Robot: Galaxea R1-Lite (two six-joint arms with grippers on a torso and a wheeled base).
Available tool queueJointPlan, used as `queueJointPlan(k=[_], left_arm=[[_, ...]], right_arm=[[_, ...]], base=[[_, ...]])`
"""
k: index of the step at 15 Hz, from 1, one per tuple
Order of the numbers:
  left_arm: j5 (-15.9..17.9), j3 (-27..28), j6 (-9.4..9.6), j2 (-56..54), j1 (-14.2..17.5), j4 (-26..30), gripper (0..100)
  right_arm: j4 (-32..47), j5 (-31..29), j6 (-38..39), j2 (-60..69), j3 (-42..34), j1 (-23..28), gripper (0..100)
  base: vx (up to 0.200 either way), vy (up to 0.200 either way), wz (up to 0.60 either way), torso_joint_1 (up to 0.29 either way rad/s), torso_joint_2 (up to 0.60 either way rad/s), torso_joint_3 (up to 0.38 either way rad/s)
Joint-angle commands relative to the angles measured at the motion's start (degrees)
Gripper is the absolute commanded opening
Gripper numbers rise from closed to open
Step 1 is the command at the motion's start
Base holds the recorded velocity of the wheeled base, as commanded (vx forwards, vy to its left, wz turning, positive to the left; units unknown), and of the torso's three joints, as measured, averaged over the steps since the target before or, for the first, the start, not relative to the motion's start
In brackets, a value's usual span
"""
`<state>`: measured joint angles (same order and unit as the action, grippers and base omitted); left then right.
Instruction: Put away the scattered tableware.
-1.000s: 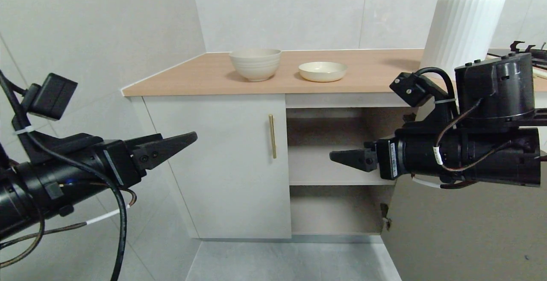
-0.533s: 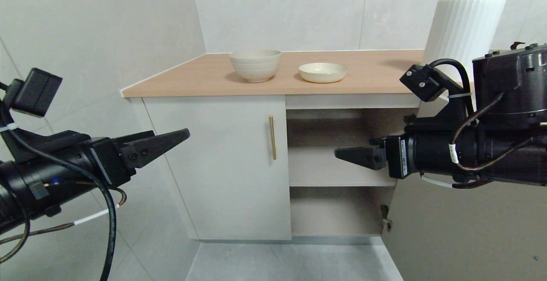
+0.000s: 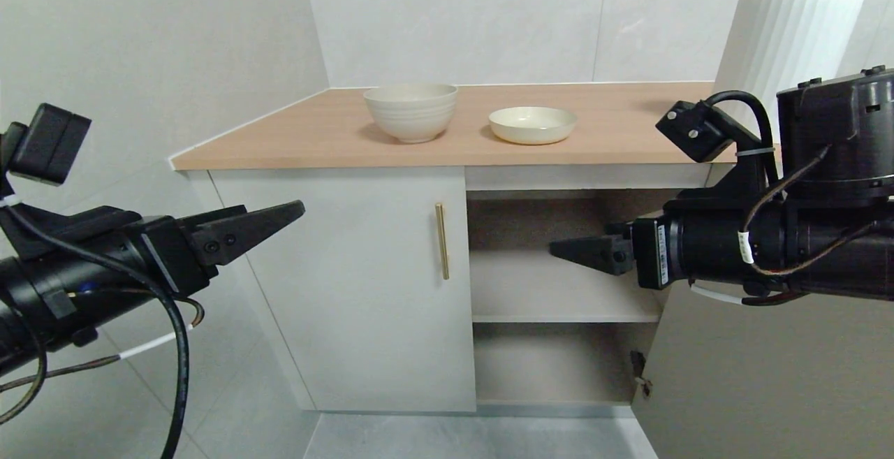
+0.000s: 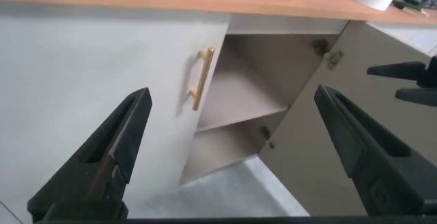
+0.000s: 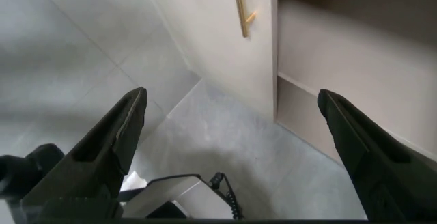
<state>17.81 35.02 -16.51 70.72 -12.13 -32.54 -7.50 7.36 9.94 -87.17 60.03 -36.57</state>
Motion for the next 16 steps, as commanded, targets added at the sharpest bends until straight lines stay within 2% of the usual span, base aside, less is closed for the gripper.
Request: queueJointPlan(k=[1, 2, 3, 4, 6, 12, 14, 16], left_arm=[[0.12, 0.48, -1.6, 0.03, 0.0, 0.02, 100], [0.12, 0.4, -2.83, -0.14, 0.0, -0.16, 100], [0.12, 0.22, -2.65, -0.23, 0.0, -0.25, 100], [0.21, 0.04, -2.13, -0.41, 0.0, -0.16, 100], [0.21, -0.31, 0.16, -0.41, -0.09, 0.02, 100], [0.3, -0.04, 0.95, -0.58, -0.44, 0.28, 100], [0.3, 0.04, 1.3, -0.58, -0.44, 0.28, 100], [0.3, 0.04, 1.39, -0.49, -0.44, 0.28, 100]], right_arm=[[-0.06, 0.02, 0.0, 0.16, 0.0, 0.01, 100], [-0.06, 0.02, 0.0, 0.25, 0.0, 0.01, 100], [-0.06, 0.02, 0.0, 0.43, -0.09, 0.01, 100], [-0.06, 0.02, 0.0, 0.78, -0.09, 0.01, 100], [-0.06, 0.2, 0.44, 1.66, -0.17, 0.01, 100], [0.64, 0.46, 1.84, 4.29, -0.61, -0.17, 100], [5.92, 0.55, 2.11, 6.4, 0.79, -1.4, 100], [8.02, 0.63, 3.25, 7.9, 1.23, -2.28, 100]], base=[[0.0, 0.2, 0.0, -0.002, 0.01, 0.007], [0.0, 0.2, 0.0, 0.002, 0.0, -0.007], [0.0, 0.2, 0.0, -0.007, 0.0, 0.002], [0.0, 0.0, 0.0, 0.0, 0.0, 0.0], [0.0, 0.0, 0.0, 0.0, 0.0, 0.0], [0.0, 0.0, 0.0, 0.0, 0.0, 0.0], [0.2, 0.0, 0.0, 0.0, 0.01, 0.002], [0.2, 0.0, 0.0, -0.01, 0.0, 0.005]])
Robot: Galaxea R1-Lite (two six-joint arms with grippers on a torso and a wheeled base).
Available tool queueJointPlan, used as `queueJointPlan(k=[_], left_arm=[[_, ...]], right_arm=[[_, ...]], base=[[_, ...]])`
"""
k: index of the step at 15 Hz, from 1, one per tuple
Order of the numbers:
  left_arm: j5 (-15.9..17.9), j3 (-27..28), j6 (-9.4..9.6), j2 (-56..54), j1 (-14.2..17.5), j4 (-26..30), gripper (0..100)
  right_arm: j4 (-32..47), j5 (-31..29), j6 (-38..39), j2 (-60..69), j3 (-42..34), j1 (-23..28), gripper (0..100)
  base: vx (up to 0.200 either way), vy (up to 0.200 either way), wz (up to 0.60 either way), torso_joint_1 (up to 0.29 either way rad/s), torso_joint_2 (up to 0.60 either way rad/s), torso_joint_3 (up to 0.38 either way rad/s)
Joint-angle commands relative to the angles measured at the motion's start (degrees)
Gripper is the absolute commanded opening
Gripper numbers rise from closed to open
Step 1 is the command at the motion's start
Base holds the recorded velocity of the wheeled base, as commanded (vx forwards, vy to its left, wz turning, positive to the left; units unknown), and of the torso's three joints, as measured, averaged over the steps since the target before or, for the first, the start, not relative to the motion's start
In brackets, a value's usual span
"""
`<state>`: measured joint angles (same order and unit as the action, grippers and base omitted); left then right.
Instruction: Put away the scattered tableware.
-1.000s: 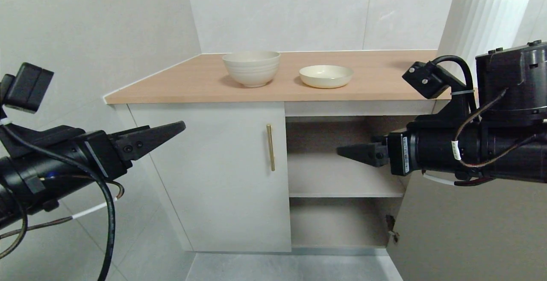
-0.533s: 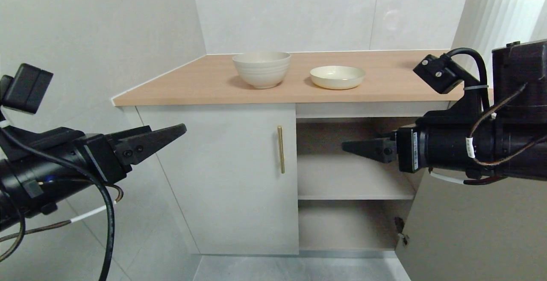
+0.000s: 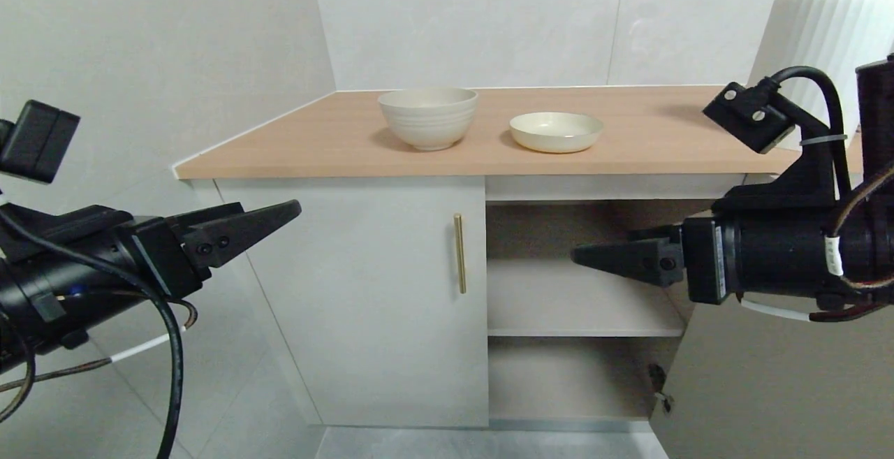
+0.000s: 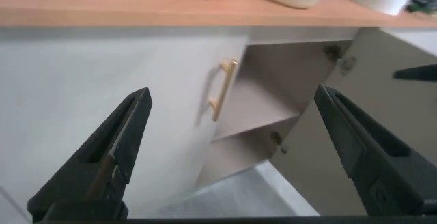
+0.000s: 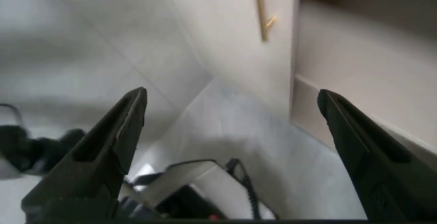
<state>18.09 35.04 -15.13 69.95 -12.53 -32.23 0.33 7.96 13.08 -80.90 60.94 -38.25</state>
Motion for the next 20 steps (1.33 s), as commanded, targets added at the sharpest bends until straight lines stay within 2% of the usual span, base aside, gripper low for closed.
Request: queueJointPlan(k=[1, 3, 12, 16, 20], left_arm=[[0.01, 0.12, 0.01, 0.27, -0.04, -0.02, 100], [0.01, -0.06, -0.08, 0.36, -0.04, -0.11, 100], [0.01, -0.32, -0.25, 0.63, -0.04, -0.38, 100], [-0.07, -0.06, -0.25, 1.94, -0.04, -0.55, 100], [0.01, 2.41, -0.34, 4.49, -0.12, -0.2, 100]], right_arm=[[0.2, 0.04, 0.19, 1.8, 0.41, -0.86, 100], [0.02, 1.71, 1.07, 3.11, -0.12, -1.56, 100], [-0.24, 2.32, 0.81, 3.47, -0.56, -1.56, 100], [-0.24, 2.32, 0.81, 3.38, -0.56, -1.56, 100], [-0.94, 2.32, 0.81, 2.59, -0.47, -1.47, 100]], base=[[0.2, 0.0, 0.0, 0.002, 0.0, -0.002], [0.2, 0.0, 0.0, 0.005, 0.0, 0.0], [0.0, 0.0, 0.0, 0.002, -0.01, -0.003], [0.0, 0.0, 0.0, 0.067, -0.24, -0.245], [0.0, 0.0, 0.0, 0.182, -0.53, -0.296]])
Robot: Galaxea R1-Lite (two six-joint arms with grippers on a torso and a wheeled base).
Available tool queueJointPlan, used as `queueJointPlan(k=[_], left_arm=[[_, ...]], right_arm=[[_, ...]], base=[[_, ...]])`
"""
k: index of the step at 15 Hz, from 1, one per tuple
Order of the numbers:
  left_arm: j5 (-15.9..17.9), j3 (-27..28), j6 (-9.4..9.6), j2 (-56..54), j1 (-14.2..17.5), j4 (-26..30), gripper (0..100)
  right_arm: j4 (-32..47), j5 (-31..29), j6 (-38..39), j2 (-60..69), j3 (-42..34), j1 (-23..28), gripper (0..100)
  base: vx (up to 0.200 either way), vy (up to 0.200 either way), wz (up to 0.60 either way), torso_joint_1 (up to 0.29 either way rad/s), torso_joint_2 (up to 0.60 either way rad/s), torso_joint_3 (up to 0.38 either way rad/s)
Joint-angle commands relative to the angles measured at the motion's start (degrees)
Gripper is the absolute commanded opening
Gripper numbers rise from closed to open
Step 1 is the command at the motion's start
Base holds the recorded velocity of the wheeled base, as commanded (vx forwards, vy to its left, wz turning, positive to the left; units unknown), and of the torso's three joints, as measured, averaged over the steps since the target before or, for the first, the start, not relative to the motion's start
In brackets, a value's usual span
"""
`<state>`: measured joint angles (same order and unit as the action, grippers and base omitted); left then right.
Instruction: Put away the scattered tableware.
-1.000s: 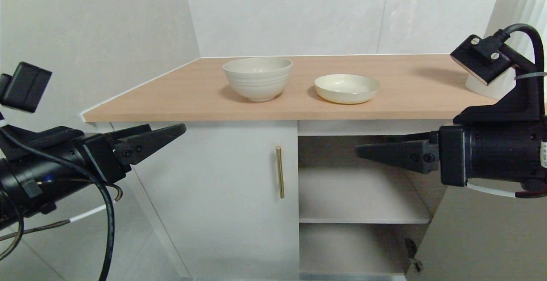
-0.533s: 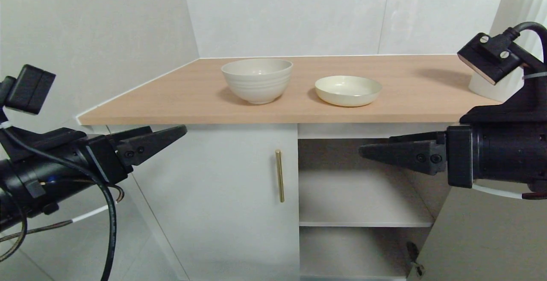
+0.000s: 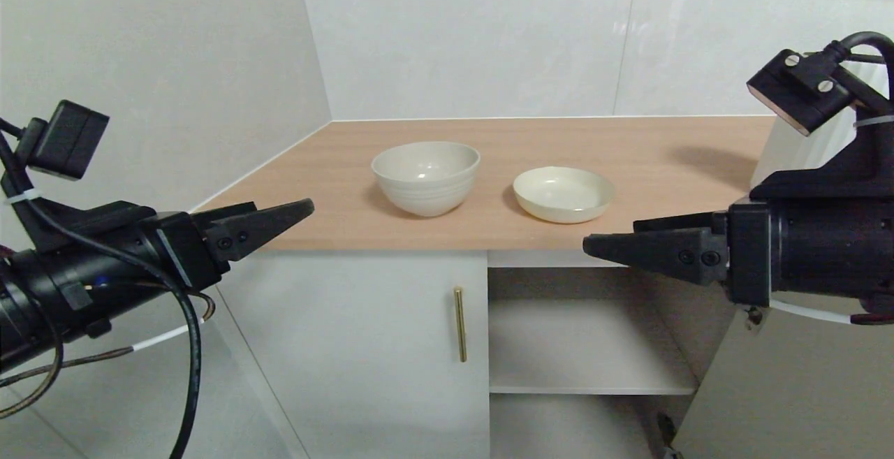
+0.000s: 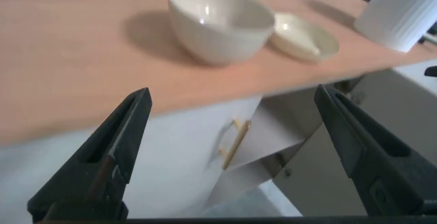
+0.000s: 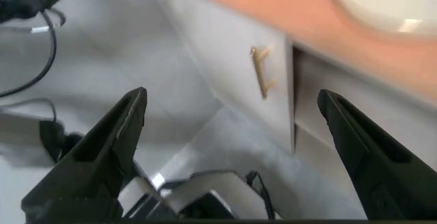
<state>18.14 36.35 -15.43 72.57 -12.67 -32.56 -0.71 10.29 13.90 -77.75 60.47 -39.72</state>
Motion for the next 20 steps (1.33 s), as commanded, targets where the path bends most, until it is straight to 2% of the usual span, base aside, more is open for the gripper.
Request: queueJointPlan(k=[1, 2, 3, 5, 6, 8, 9, 10, 11, 12, 13, 14, 15, 16, 17, 18, 19, 20], left_arm=[[-0.03, 1.97, -0.04, 3.28, 0.01, 0.22, 100], [-0.03, 2.41, -0.04, 3.81, 0.1, 0.22, 100], [-0.12, 5.48, -0.04, 6.53, 0.1, 0.66, 100], [-0.21, 10.76, -0.04, 9.87, 0.01, 4.79, 100], [-0.21, 13.92, -0.04, 11.19, 0.1, 9.36, 100], [-0.3, 22.01, 0.05, 13.47, 0.01, 20.08, 100], [-0.83, 26.93, -0.04, 13.91, -0.34, 27.55, 100], [-1.18, 29.65, -0.12, 13.91, -0.87, 32.91, 100], [-2.14, 32.82, -1.09, 14.62, -1.84, 38.45, 100], [-6.19, 36.42, -5.05, 15.58, -3.95, 42.49, 100], [-12.78, 38.53, -10.67, 18.22, -6.23, 42.32, 100], [-20.07, 39.59, -13.48, 21.21, -8.34, 41.35, 100], [-25.87, 40.2, -14.27, 24.9, -10.01, 38.8, 100], [-29.65, 40.38, -15.06, 27.98, -11.15, 35.02, 100], [-31.76, 40.38, -16.12, 30.53, -11.77, 30.8, 100], [-32.47, 40.29, -16.73, 32.02, -12.03, 27.99, 100], [-32.47, 40.2, -17.09, 33.51, -12.12, 25.71, 100], [-32.47, 40.2, -17.09, 34.13, -12.12, 25.71, 100]], right_arm=[[-1.23, -0.01, -0.01, -1.17, 0.0, 0.17, 100], [-1.58, -0.01, -0.01, -1.44, 0.0, 0.17, 100], [-3.34, -0.09, -0.01, -3.11, 0.0, 0.34, 100], [-8.08, -0.09, 0.08, -6.27, 0.0, 2.19, 100], [-10.37, -0.53, -0.01, -8.38, 0.44, 3.42, 100], [-8.43, -4.58, 0.87, -12.95, 5.8, 5.18, 100], [-2.54, -10.46, 3.77, -16.03, 11.17, 5.35, 100], [1.76, -13.37, 6.49, -18.31, 15.38, 5.44, 100], [5.89, -15.83, 9.66, -20.77, 19.08, 5.79, 100], [7.65, -18.02, 11.24, -22.88, 21.8, 6.41, 100], [7.65, -20.13, 11.42, -24.2, 22.33, 6.49, 100], [7.47, -22.24, 11.42, -25.17, 22.5, 6.49, 100], [7.39, -23.47, 11.5, -25.87, 22.68, 6.49, 100], [6.95, -23.74, 11.59, -25.96, 22.59, 6.49, 100], [6.42, -23.74, 11.59, -25.96, 22.59, 7.02, 100], [6.24, -23.82, 11.59, -25.96, 22.5, 7.29, 100], [6.24, -23.74, 11.59, -25.87, 22.59, 7.64, 100], [6.24, -23.74, 11.68, -25.87, 22.59, 7.64, 100]], base=[[0.0, 0.0, 0.0, 0.178, -0.49, -0.3], [0.0, 0.0, 0.0, 0.183, -0.47, -0.29], [0.0, 0.0, 0.0, 0.183, -0.48, -0.29], [0.0, 0.0, 0.0, 0.112, -0.31, -0.183], [0.0, 0.0, 0.0, 0.046, -0.12, -0.076], [0.0, 0.0, 0.0, 0.013, -0.03, -0.025], [0.0, 0.0, 0.0, 0.0, 0.0, 0.0], [0.0, 0.0, 0.0, 0.0, 0.0, 0.0], [0.0, 0.0, 0.0, 0.0, 0.0, 0.0], [0.0, 0.0, 0.0, 0.0, 0.0, 0.0], [0.0, 0.0, 0.0, 0.0, 0.0, 0.0], [0.0, 0.0, 0.0, 0.0, 0.0, 0.0], [0.0, 0.0, 0.0, 0.0, 0.0, 0.0], [0.0, 0.0, 0.0, 0.0, 0.0, 0.0], [0.0, 0.0, 0.0, 0.0, 0.0, 0.0], [0.0, 0.0, 0.0, 0.0, 0.0, 0.0], [0.0, 0.0, 0.0, 0.0, 0.0, 0.0], [0.0, 0.0, 0.0, 0.0, 0.0, 0.0]])
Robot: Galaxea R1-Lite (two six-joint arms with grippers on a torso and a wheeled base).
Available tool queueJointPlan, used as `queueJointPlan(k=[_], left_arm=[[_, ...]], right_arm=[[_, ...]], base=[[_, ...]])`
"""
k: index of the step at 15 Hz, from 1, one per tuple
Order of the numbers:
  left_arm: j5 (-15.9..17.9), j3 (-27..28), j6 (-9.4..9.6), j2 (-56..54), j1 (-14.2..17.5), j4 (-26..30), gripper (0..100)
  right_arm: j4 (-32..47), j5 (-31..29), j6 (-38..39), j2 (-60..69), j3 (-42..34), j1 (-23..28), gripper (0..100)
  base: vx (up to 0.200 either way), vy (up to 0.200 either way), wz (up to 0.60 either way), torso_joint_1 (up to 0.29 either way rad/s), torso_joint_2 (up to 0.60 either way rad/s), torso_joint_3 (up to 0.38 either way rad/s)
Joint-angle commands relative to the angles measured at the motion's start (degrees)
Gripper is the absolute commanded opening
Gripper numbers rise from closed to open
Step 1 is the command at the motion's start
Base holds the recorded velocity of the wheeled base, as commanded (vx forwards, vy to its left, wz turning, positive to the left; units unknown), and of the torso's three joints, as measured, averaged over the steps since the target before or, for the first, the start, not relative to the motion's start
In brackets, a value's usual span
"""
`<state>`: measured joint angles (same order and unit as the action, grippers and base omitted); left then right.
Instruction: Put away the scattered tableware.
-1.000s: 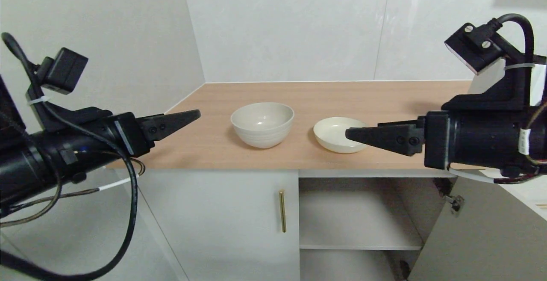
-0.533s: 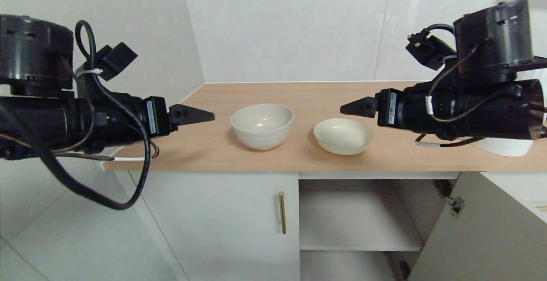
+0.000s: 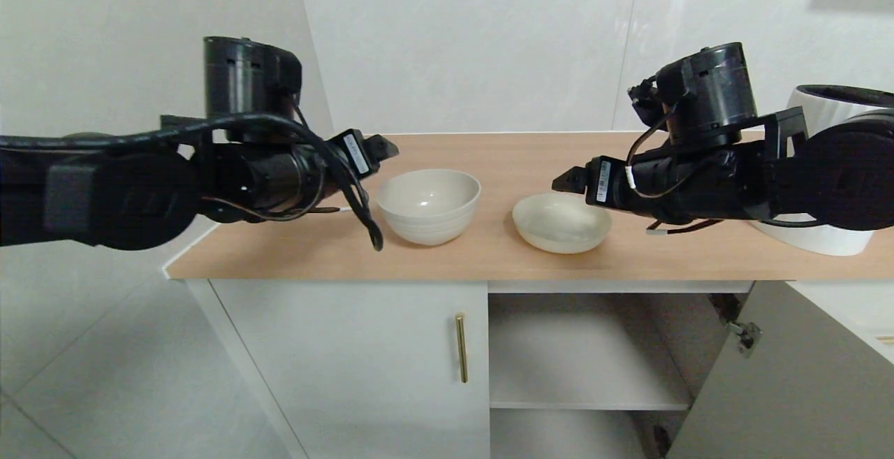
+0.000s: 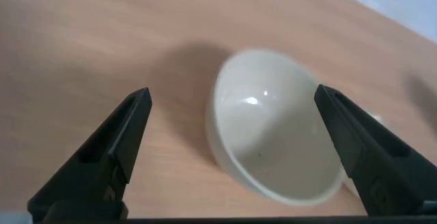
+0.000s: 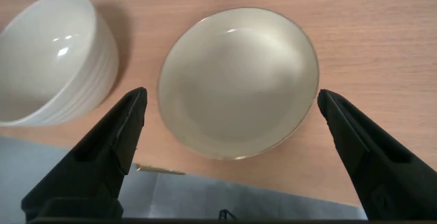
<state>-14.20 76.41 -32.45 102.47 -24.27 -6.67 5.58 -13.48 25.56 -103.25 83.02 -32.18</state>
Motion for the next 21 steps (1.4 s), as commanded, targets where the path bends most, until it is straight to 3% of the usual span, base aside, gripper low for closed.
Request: queueJointPlan(k=[1, 5, 6, 15, 21], left_arm=[[-0.04, 0.14, 0.02, 4.58, -0.51, -0.19, 100], [0.14, -0.03, -0.07, 5.81, -0.87, -0.19, 100], [0.14, -0.21, 0.02, 5.9, -1.13, -0.1, 0], [1.46, -1.88, 0.02, 2.29, -1.3, -0.1, 0], [2.6, -3.2, 0.02, 0.36, -1.3, -0.1, 0]], right_arm=[[-0.05, -0.05, 0.01, -0.46, 0.04, 0.1, 100], [-0.05, -0.05, 0.01, -0.28, -0.05, 0.19, 100], [-0.05, -0.05, 0.01, -0.28, -0.05, 0.19, 100], [0.13, -0.05, -0.08, -0.72, 0.13, 0.19, 100], [3.29, -10.07, -0.34, -8.81, 4.7, 1.33, 100]], base=[[0.0, 0.0, 0.0, 0.0, 0.0, 0.0], [0.0, 0.0, 0.0, 0.0, 0.0, 0.0], [0.0, 0.0, 0.0, 0.0, 0.0, 0.0], [0.0, 0.0, 0.0, 0.0, 0.0, 0.0], [0.0, 0.0, 0.0, 0.0, 0.0, 0.0]])
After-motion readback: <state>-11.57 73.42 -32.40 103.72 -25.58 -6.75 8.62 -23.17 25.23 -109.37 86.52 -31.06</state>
